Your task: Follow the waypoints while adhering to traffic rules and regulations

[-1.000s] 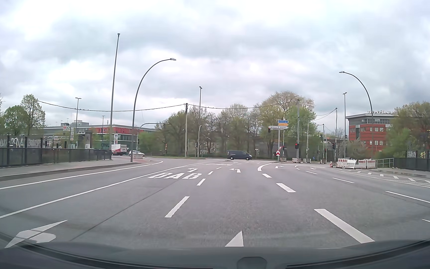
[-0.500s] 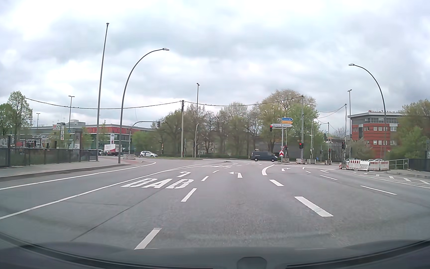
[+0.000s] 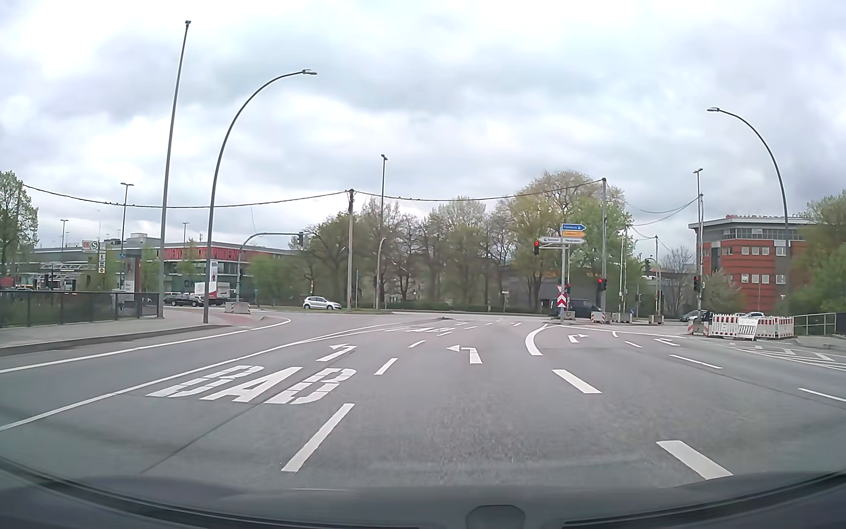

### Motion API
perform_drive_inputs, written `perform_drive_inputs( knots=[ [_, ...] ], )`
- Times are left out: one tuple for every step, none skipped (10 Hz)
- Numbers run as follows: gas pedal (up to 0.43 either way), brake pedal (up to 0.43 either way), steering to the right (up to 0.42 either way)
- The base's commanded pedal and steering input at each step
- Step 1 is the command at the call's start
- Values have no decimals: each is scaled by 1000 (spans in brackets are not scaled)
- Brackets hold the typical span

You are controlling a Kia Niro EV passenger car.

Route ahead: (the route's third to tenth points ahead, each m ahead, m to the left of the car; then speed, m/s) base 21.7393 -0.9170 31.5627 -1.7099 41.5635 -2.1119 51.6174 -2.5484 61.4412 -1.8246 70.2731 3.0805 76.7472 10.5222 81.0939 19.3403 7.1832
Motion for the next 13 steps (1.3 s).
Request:
perform_drive_inputs(
  knots=[
    [87,0,10],
    [87,0,10],
    [79,0,11],
    [79,0,16],
    [79,0,19],
    [79,0,20],
    [79,6,20],
    [79,0,20],
    [79,0,21],
    [79,0,23],
    [79,0,26],
    [79,0,29],
    [79,0,30]
  ],
)
